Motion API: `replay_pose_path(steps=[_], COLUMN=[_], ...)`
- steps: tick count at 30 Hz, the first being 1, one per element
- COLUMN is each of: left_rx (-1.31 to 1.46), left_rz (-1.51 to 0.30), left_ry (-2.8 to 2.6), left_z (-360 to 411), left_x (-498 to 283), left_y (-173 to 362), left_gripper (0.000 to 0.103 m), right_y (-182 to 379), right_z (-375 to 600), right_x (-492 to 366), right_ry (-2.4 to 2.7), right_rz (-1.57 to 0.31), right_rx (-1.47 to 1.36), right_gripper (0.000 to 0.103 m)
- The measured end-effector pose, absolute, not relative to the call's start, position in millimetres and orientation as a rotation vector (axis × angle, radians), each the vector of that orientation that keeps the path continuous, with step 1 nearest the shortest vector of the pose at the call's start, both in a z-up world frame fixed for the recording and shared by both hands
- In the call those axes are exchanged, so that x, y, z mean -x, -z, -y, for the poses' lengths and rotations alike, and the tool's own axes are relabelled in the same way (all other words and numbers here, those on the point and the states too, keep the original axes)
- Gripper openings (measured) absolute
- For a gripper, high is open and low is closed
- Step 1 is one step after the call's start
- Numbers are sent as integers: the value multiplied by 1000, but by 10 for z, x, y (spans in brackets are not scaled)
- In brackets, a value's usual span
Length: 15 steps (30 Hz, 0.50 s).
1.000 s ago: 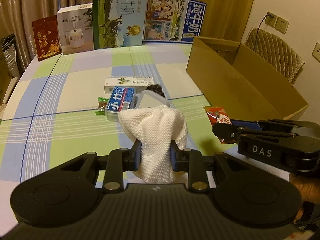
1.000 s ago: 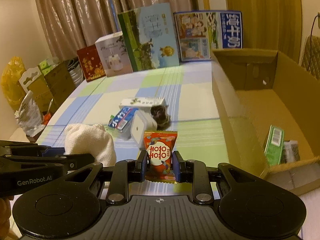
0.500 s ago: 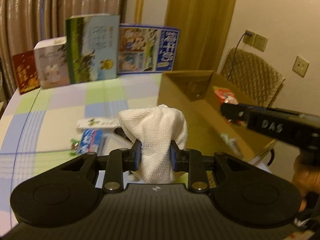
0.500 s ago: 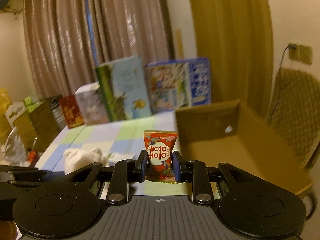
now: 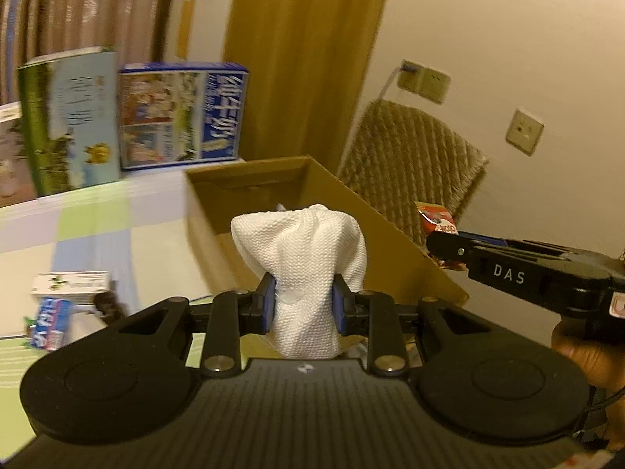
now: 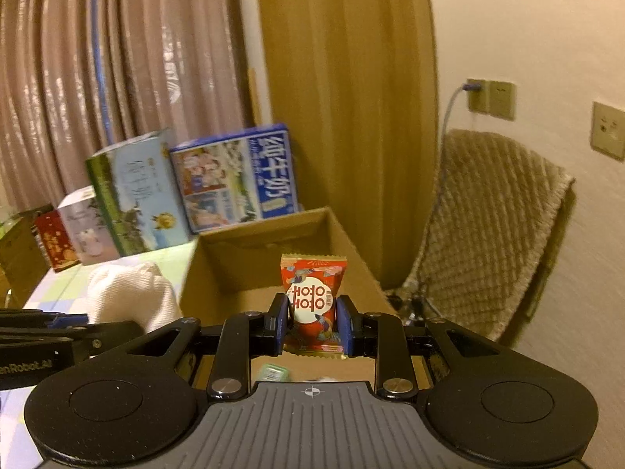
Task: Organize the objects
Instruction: 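Carry both items over the cardboard box and open both tools to drop them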
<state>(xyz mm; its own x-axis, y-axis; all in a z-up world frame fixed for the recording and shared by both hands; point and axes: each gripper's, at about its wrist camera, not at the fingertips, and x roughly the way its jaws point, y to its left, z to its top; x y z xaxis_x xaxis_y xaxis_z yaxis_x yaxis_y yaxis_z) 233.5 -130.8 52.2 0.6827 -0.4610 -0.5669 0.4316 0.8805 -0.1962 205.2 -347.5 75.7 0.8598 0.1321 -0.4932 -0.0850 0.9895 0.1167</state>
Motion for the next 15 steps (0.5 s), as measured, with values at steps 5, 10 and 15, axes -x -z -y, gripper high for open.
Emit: replay_pose_path(steps=[5,10,15], left_rx=[64,73,52], left_rz=[-633,-662,-630], left_ry=[523,483,460], left_z=[1537,1504,1387], left_x=[-2545,-2597,-2514], left_y=[-361,-258,-305], left_gripper=[33,35,41], right_y=[-667,-621,-604], right_z=[3710,3792,3735], right_x=[-2064,-2057,-2068], right_ry=[-80,-78,-96], right_rz=[-546,-557,-568], right_rx=[-113,-124,-132], right_gripper=[24,24,24])
